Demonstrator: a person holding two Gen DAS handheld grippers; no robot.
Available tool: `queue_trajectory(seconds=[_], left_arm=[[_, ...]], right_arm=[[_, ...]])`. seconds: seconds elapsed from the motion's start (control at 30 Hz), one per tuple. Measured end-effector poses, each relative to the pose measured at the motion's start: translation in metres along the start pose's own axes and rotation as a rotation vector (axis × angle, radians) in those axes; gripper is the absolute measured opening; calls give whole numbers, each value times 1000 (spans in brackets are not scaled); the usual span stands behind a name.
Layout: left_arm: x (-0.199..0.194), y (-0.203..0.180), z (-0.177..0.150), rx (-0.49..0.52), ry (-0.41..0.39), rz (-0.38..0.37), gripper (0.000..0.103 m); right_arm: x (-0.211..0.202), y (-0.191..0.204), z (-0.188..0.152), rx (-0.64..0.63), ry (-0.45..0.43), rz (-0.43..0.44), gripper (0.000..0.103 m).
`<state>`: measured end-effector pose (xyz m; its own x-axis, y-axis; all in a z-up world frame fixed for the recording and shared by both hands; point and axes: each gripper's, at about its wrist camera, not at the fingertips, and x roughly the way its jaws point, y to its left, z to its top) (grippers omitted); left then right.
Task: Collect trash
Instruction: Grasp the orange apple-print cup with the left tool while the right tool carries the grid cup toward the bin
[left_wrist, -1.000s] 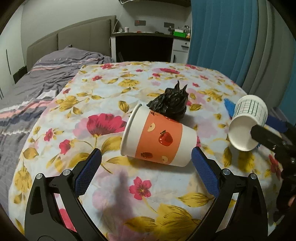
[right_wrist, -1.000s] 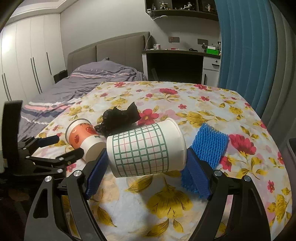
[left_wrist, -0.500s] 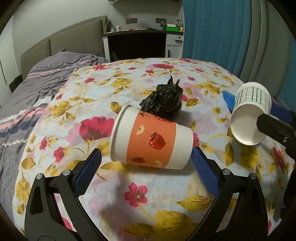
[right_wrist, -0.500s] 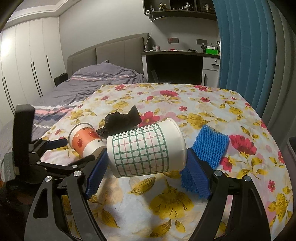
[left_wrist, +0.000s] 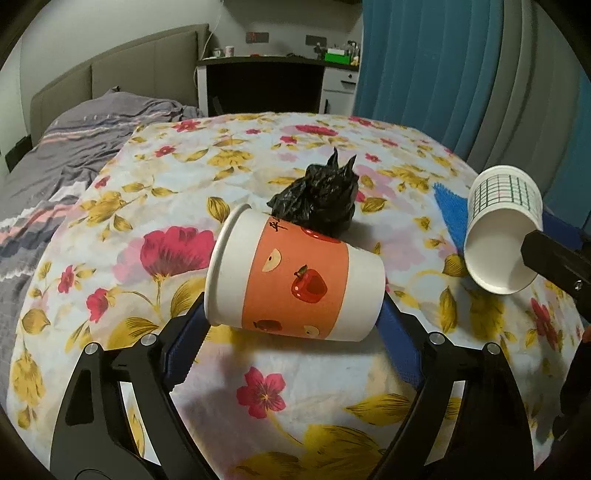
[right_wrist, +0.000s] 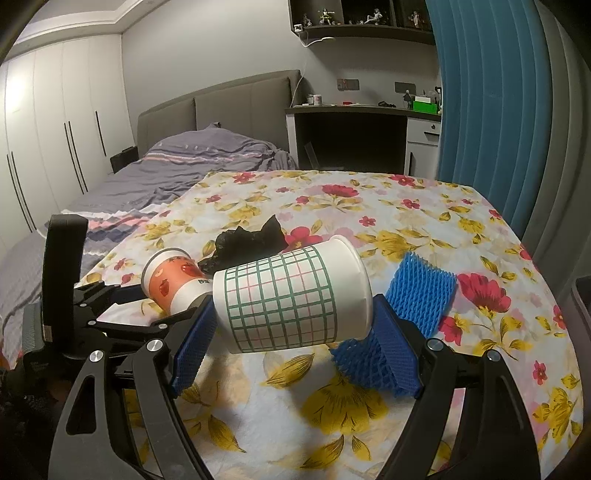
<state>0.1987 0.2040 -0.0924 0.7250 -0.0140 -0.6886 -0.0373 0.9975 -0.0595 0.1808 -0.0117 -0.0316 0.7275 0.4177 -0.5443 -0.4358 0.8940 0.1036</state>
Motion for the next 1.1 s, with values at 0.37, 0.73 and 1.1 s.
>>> queue_trajectory(seconds=[0.37, 0.73, 1.1], left_arm=[[-51, -7, 4, -20, -99, 0, 85], [-87, -50, 11, 30, -168, -48, 85], [-83, -133, 25, 113, -168, -137, 85]], right_arm=[[-36, -14, 13, 36, -63, 11, 80], [-80, -58, 7, 97, -104, -81, 80], [-115, -106, -13, 129, -114, -189, 80]])
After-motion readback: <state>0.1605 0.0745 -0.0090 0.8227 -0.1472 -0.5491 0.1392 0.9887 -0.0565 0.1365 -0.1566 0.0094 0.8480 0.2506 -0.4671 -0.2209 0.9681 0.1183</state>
